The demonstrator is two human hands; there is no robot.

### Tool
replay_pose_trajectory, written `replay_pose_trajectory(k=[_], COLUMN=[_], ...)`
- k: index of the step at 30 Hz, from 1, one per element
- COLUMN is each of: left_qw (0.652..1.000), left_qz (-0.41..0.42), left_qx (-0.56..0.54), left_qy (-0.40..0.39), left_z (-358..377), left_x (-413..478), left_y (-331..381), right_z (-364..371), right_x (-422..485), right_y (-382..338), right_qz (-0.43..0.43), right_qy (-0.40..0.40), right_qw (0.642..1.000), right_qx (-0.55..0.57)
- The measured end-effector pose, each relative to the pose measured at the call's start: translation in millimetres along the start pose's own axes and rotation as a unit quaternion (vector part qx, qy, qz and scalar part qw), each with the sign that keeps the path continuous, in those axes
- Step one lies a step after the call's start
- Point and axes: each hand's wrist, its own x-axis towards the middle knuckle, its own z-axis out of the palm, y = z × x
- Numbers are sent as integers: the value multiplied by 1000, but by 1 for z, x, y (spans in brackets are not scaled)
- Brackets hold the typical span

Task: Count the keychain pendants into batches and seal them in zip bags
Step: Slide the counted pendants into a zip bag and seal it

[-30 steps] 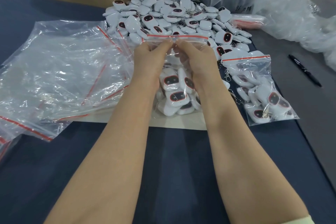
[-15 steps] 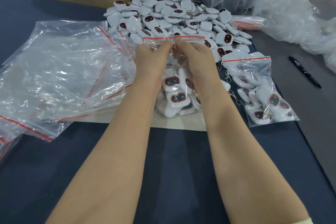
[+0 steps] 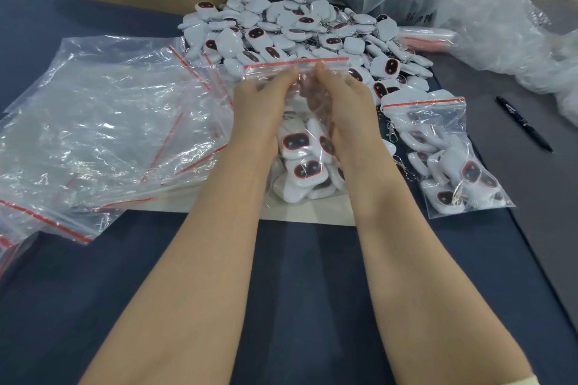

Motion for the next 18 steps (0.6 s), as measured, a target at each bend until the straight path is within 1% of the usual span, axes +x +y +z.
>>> replay_pose_trajectory(k=[3, 7, 9, 12, 18], left_qw=[1000, 998, 997, 996, 993], left_qz=[-11, -29, -30, -18, -3], left_qx=[-19, -23, -30, -42, -64], left_qy=[8, 45, 65, 77, 99], left_z=[1, -3, -6, -4, -4], left_x=[0, 4, 5, 3, 1], left_y=[1, 0, -1, -1, -2], right_z=[4, 3, 0, -1, -2], right_x=[0, -1, 0, 1, 2], right_y=[-2, 0, -1, -2, -3], right_qz=[6, 0, 1, -9, -14], right_qy=[39, 108, 132, 146, 143], right_qw=[999, 992, 990, 989, 989], right_qx=[20, -67, -57, -26, 21])
